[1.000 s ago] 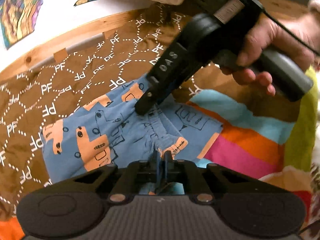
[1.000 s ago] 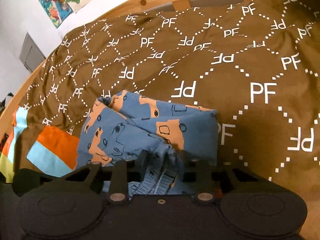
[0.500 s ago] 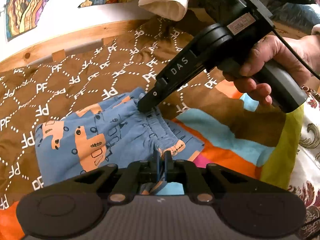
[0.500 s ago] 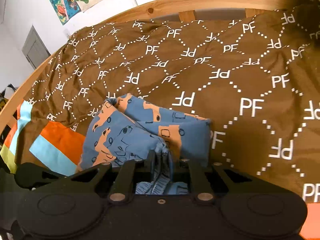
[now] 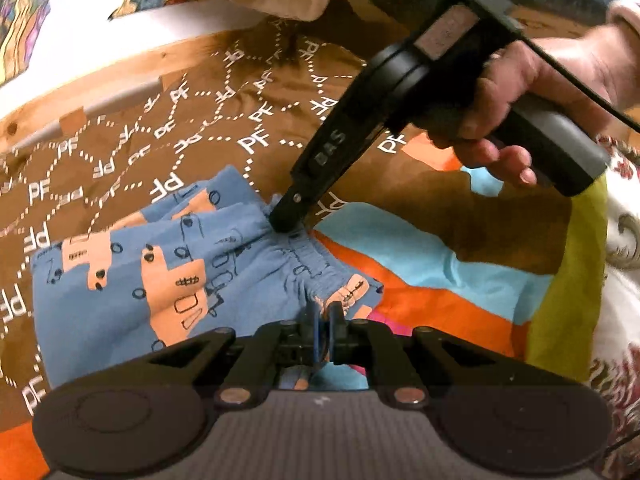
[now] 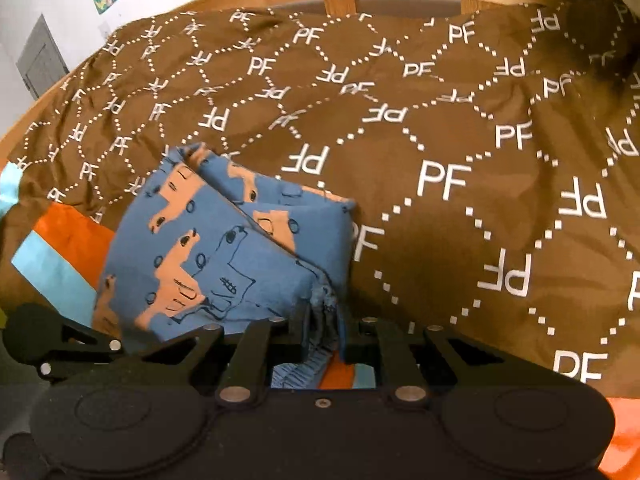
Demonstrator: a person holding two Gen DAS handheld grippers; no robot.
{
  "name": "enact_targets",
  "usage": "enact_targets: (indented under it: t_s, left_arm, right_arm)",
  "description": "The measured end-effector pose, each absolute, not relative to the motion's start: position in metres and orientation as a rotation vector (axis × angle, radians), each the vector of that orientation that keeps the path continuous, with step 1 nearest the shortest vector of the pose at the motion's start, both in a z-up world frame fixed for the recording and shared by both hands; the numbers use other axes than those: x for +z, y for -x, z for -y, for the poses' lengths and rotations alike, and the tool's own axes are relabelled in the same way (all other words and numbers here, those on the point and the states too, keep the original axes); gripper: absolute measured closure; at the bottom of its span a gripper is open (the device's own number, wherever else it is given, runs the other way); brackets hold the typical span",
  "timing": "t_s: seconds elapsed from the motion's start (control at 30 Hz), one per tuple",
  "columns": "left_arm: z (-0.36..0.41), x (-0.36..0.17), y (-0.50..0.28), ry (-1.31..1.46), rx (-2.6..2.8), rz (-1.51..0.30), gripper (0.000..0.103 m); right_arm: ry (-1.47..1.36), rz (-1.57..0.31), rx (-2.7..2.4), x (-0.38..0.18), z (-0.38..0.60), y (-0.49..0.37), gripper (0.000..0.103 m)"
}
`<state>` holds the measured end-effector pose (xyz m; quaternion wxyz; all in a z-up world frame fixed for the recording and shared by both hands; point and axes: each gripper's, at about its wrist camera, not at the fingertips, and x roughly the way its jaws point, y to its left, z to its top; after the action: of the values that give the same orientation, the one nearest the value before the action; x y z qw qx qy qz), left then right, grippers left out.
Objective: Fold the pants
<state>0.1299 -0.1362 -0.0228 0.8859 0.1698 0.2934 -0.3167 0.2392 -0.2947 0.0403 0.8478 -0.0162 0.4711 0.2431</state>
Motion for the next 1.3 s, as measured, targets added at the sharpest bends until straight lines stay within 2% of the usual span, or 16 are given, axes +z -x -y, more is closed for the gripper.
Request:
enact_targets:
  t_s: [0.03,0.1,0.13,0.23,0.27,0.3,0.37,0.43,0.67,0.7,0.77,0.8,0.93,1.1,1.2,1.3]
  left_arm:
    - [0.136,-0.024,-0.127,-0.359,-0.657,-0.604,0.098]
    - [0.133,-0.022,-0.123,-0.361,-0.656,-0.597,0.097]
    - [0.13,-0.018,-0.122,-0.35,-0.655,-0.601,0.096]
    - [0.11,-0.002,-0.117,-0.258,-0.616,-0.621,0.093]
    - [0.1,0.004,-0.115,-0.229,-0.576,-0.617,0.085]
    - [0.091,0.009,-0.114,-0.213,-0.529,-0.608,0.081]
    - [0.073,0.016,-0.117,-0.182,-0.429,-0.573,0.062]
    - [0.062,0.018,-0.127,-0.182,-0.342,-0.548,0.047]
    - [0.064,0.002,-0.192,-0.34,-0.206,-0.557,0.046]
    - [0.062,-0.001,-0.201,-0.345,-0.206,-0.568,0.044]
    - [0.056,-0.007,-0.214,-0.331,-0.208,-0.58,0.034]
    - [0.055,-0.008,-0.217,-0.334,-0.21,-0.579,0.032]
    - [0.052,-0.004,-0.212,-0.344,-0.223,-0.563,0.031]
    - [0.048,0.017,-0.18,-0.316,-0.244,-0.482,0.022]
    - [0.048,0.012,-0.172,-0.315,-0.216,-0.515,0.022]
    - [0.039,-0.002,-0.167,-0.278,-0.171,-0.605,0.022]
  right_arm:
    - [0.045,-0.992,0.505,0.038,0.294,-0.239,0.084]
    - [0.074,-0.979,0.485,0.036,0.294,-0.235,0.065]
    - [0.077,-0.966,0.476,0.037,0.296,-0.232,0.062]
    - [0.093,-0.891,0.459,0.047,0.3,-0.22,0.036]
    - [0.12,-0.848,0.453,0.051,0.299,-0.214,0.024]
    - [0.156,-0.794,0.452,0.056,0.296,-0.207,0.016]
    - [0.237,-0.709,0.454,0.06,0.289,-0.192,0.007]
    - [0.315,-0.666,0.452,0.057,0.279,-0.178,0.005]
    - [0.575,-0.662,0.411,0.02,0.243,-0.152,0.004]
    - [0.588,-0.66,0.403,0.016,0.242,-0.149,0.004]
    - [0.588,-0.657,0.393,0.013,0.241,-0.144,0.004]
    - [0.586,-0.661,0.393,0.011,0.242,-0.144,0.003]
    - [0.56,-0.642,0.409,0.016,0.249,-0.141,0.003]
    - [0.513,-0.493,0.362,0.045,0.264,-0.141,0.003]
    - [0.539,-0.479,0.323,0.05,0.26,-0.165,0.002]
    - [0.55,-0.544,0.344,0.041,0.256,-0.192,0.002]
